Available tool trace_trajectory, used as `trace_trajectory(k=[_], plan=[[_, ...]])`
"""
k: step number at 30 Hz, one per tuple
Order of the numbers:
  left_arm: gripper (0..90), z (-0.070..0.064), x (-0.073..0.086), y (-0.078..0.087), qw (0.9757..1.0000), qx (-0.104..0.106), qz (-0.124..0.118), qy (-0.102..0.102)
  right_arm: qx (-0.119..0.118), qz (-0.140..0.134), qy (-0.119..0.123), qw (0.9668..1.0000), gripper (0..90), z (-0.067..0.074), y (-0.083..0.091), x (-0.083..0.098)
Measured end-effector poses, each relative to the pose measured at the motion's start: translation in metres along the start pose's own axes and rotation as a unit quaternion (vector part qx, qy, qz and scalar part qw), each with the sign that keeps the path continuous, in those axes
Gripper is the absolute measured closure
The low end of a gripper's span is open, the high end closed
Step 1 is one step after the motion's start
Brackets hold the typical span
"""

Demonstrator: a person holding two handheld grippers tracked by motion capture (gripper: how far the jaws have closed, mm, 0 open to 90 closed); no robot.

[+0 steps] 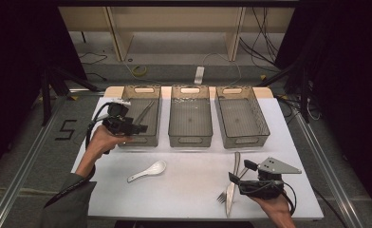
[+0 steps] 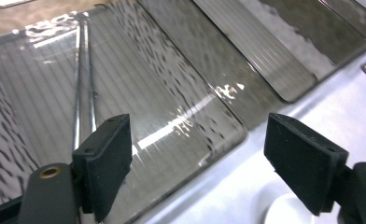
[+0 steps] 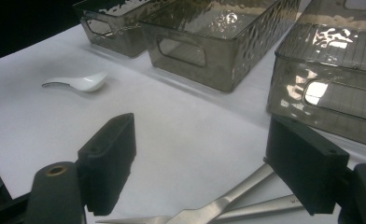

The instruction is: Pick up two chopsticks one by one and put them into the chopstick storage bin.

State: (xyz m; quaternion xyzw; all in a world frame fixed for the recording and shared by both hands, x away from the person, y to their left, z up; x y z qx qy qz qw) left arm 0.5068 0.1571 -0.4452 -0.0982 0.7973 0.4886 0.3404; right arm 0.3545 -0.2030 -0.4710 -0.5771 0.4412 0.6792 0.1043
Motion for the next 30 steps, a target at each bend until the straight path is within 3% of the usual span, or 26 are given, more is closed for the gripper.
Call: trace_trajectory(k=[3, 12, 22, 30], plan=[[20.4, -0.006, 0.004, 0.002, 0.9999, 0.004, 0.007, -0.013, -0.001, 0.0, -0.001, 1.0, 25.3, 0.0, 0.0, 0.0], [18.2, -0.018, 0.014, 0.007, 0.9994, 0.02, 0.01, -0.026, -0.001, 0.0, 0.001, 1.0, 25.3, 0.0, -0.001, 0.0], [18.0, -0.034, 0.025, 0.009, 0.9983, 0.022, 0.027, -0.047, -0.001, 0.002, 0.0, 1.0, 25.3, 0.0, 0.0, 0.0], [17.6, -0.039, 0.04, 0.007, 0.9965, 0.02, 0.055, -0.06, -0.002, 0.002, 0.002, 1.0, 25.3, 0.001, -0.001, 0.0]])
Point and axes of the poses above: each handheld gripper's, and its own axes: y roughly backward along the jaws, x roughly out of its underside, z roughly to its left, the point moved 8 cm from there along -y, roughly forward along the jaws, and after that the axes turned 11 degrees about y, right-handed, at the moved point
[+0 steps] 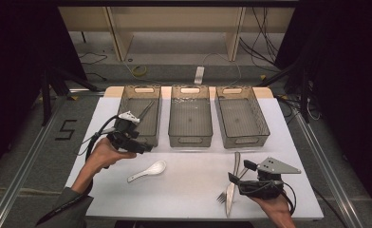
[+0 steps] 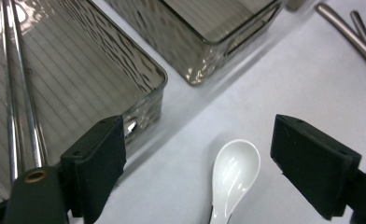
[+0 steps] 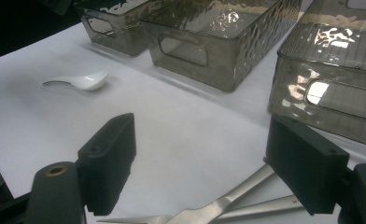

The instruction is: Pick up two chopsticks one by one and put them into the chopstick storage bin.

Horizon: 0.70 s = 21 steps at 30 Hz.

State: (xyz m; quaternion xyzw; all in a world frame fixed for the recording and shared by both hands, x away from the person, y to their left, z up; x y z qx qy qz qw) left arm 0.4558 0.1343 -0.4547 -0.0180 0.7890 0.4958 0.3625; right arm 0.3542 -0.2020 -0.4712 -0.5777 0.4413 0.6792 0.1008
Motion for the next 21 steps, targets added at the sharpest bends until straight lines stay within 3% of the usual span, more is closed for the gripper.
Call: trace_trajectory(k=[8, 13, 21], plan=[[17.8, -0.003, 0.008, -0.004, 1.0, 0.0, 0.004, -0.005, -0.001, 0.0, 0.001, 1.0, 25.3, 0.0, 0.0, 0.0], [17.6, -0.005, 0.012, -0.005, 0.9998, 0.001, 0.018, -0.012, -0.002, 0.001, 0.004, 1.0, 25.3, 0.001, 0.0, 0.0], [17.4, -0.007, 0.024, -0.012, 0.9977, -0.026, 0.054, -0.03, -0.006, -0.002, 0.002, 1.0, 25.2, 0.0, 0.0, 0.0]])
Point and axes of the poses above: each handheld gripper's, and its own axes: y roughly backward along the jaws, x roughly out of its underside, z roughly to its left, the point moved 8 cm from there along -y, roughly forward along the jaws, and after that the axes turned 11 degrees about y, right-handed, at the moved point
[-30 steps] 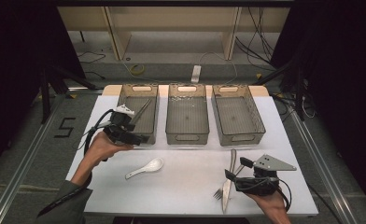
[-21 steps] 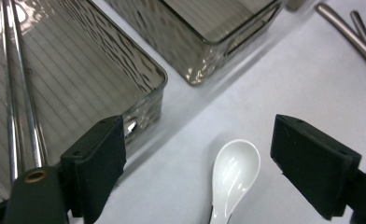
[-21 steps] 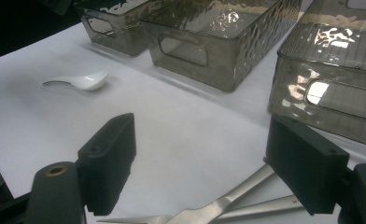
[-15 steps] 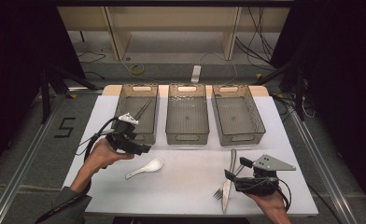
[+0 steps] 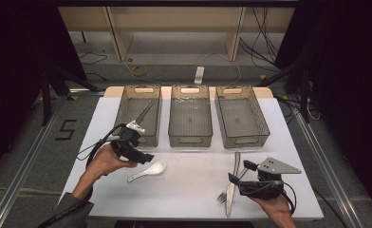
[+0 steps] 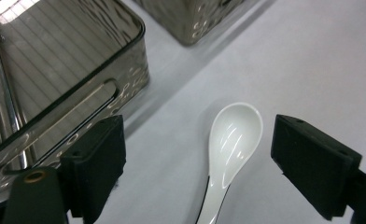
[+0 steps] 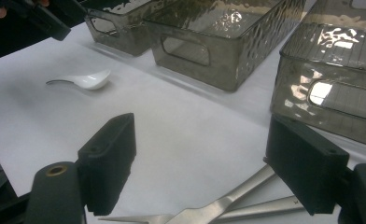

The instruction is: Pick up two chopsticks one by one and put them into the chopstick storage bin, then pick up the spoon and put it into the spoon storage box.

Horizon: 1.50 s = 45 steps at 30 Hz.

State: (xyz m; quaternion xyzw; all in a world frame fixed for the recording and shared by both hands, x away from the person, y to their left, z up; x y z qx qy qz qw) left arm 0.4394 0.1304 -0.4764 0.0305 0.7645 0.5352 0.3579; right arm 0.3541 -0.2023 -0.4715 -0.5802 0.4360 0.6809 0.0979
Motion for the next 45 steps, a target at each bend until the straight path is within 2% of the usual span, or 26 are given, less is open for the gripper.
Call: trace_trajectory(k=[2, 10, 18, 23, 27, 34, 39, 45], plan=[[17.4, -0.001, 0.003, -0.002, 1.0, 0.007, 0.005, 0.003, 0.0, 0.002, -0.002, 1.0, 25.3, 0.0, -0.001, 0.001], [17.5, 0.001, 0.019, -0.006, 0.9992, 0.0, 0.039, -0.002, -0.001, 0.002, -0.002, 1.0, 25.3, 0.0, -0.001, 0.001], [17.0, 0.004, 0.032, -0.011, 0.9989, 0.0, 0.048, 0.002, 0.0, 0.005, -0.005, 1.0, 25.3, -0.001, -0.001, 0.003], [16.1, 0.003, 0.039, -0.016, 0.998, -0.006, 0.063, -0.004, 0.001, 0.005, -0.005, 1.0, 25.3, -0.001, 0.0, 0.003], [15.9, 0.003, 0.045, -0.021, 0.9967, -0.02, 0.077, -0.016, 0.002, 0.005, -0.003, 1.0, 25.3, 0.0, 0.0, 0.002], [16.7, 0.003, 0.052, -0.03, 0.9955, -0.021, 0.09, -0.02, 0.002, 0.004, -0.003, 1.0, 25.3, -0.001, 0.001, 0.002], [20.6, 0.002, 0.055, -0.032, 0.995, -0.019, 0.094, -0.025, 0.001, 0.006, -0.002, 1.0, 25.3, -0.001, 0.0, 0.003], [32.0, 0.0, 0.059, -0.034, 0.9928, -0.02, 0.109, -0.045, 0.002, 0.006, -0.002, 1.0, 25.3, -0.001, 0.001, 0.003]])
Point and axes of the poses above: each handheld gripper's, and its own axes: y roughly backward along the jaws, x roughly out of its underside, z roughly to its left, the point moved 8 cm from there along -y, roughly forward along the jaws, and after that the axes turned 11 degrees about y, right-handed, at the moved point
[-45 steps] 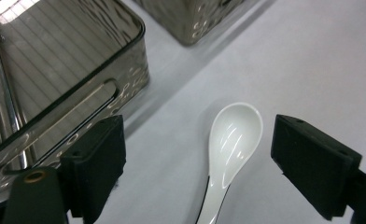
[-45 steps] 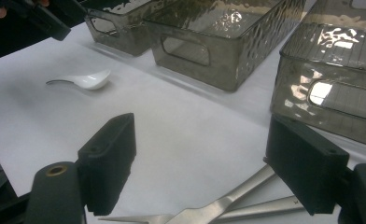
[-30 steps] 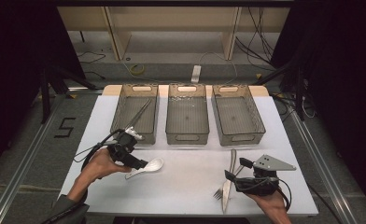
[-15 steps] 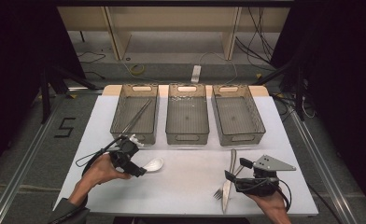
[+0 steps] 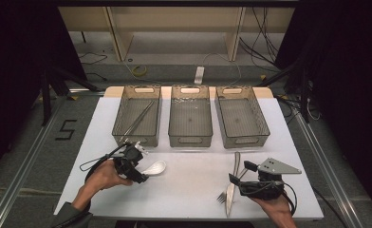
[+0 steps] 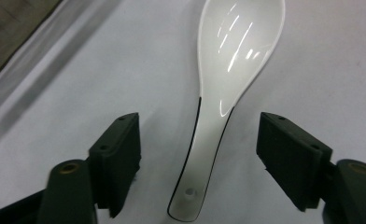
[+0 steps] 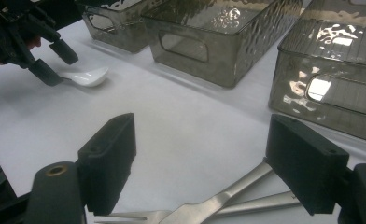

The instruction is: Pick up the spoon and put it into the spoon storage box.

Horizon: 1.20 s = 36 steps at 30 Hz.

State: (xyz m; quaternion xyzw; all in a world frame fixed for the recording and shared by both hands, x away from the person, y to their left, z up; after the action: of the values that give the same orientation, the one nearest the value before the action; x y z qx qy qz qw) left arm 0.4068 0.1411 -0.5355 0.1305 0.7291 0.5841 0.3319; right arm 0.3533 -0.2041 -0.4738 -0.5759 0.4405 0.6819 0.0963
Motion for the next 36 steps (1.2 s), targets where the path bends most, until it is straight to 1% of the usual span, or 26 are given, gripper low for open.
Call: trace_trajectory(k=[1, 2, 3, 6, 7, 13, 15, 17, 20, 24, 29, 30, 32, 36], plan=[[33.9, 0.0002, 0.001, -0.0008, 1.0, -0.002, 0.002, -0.004, 0.0, 0.0, 0.001, 1.0, 25.3, 0.0, -0.0003, 0.0], [36.1, -0.0001, 0.0019, -0.0017, 1.0, -0.002, 0.002, -0.003, 0.001, 0.002, 0.001, 1.0, 25.3, 0.0003, -0.0004, 0.0], [37.6, 0.0005, 0.003, -0.0021, 0.9999, -0.003, 0.005, -0.008, 0.0, 0.002, 0.002, 1.0, 25.3, 0.0011, -0.0005, -0.0004], [43.2, 0.0, 0.004, -0.0029, 0.9999, -0.004, 0.007, -0.011, 0.0, 0.002, 0.008, 1.0, 25.3, 0.0026, -0.0012, -0.0012], [44.5, 0.0005, 0.0044, -0.0028, 0.9998, -0.005, 0.01, -0.018, 0.0, 0.003, 0.007, 1.0, 25.3, 0.0029, -0.0011, -0.0012], [54.4, -0.0004, 0.0063, -0.0036, 0.9998, -0.005, 0.01, -0.016, -0.001, 0.004, 0.009, 1.0, 25.3, 0.0037, -0.0018, -0.0017], [57.1, -0.0012, 0.0063, -0.0034, 0.9997, -0.004, 0.008, -0.023, -0.001, 0.005, 0.008, 0.9999, 25.3, 0.0039, -0.0021, -0.0017], [62.4, -0.0024, 0.006, -0.0033, 0.9997, -0.002, 0.009, -0.022, -0.001, 0.005, 0.008, 0.9999, 25.4, 0.0036, -0.0023, -0.0016], [68.8, -0.0035, 0.0058, -0.0032, 0.9994, -0.002, 0.011, -0.032, -0.001, 0.005, 0.008, 1.0, 25.4, 0.0035, -0.0022, -0.0015], [74.1, -0.0059, 0.006, -0.0033, 0.9994, 0.003, 0.009, -0.033, -0.002, 0.005, 0.008, 0.9999, 25.4, 0.0039, -0.0018, -0.0017], [75.2, -0.0044, 0.0062, -0.0025, 0.9993, 0.009, 0.01, -0.034, -0.002, 0.005, 0.009, 0.9999, 25.4, 0.0042, -0.0019, -0.0019], [75.2, -0.0049, 0.0061, -0.0024, 0.9995, 0.011, 0.007, -0.028, -0.002, 0.005, 0.01, 0.9999, 25.4, 0.004, -0.002, -0.002], [75.4, -0.005, 0.0047, -0.001, 0.9997, 0.013, 0.002, -0.022, -0.002, 0.007, 0.008, 0.9999, 25.4, 0.0043, -0.002, -0.0016], [75.5, -0.0055, 0.002, 0.003, 0.9995, 0.029, -0.01, -0.011, -0.002, 0.006, 0.009, 0.9999, 25.4, 0.0039, -0.002, -0.0017]])
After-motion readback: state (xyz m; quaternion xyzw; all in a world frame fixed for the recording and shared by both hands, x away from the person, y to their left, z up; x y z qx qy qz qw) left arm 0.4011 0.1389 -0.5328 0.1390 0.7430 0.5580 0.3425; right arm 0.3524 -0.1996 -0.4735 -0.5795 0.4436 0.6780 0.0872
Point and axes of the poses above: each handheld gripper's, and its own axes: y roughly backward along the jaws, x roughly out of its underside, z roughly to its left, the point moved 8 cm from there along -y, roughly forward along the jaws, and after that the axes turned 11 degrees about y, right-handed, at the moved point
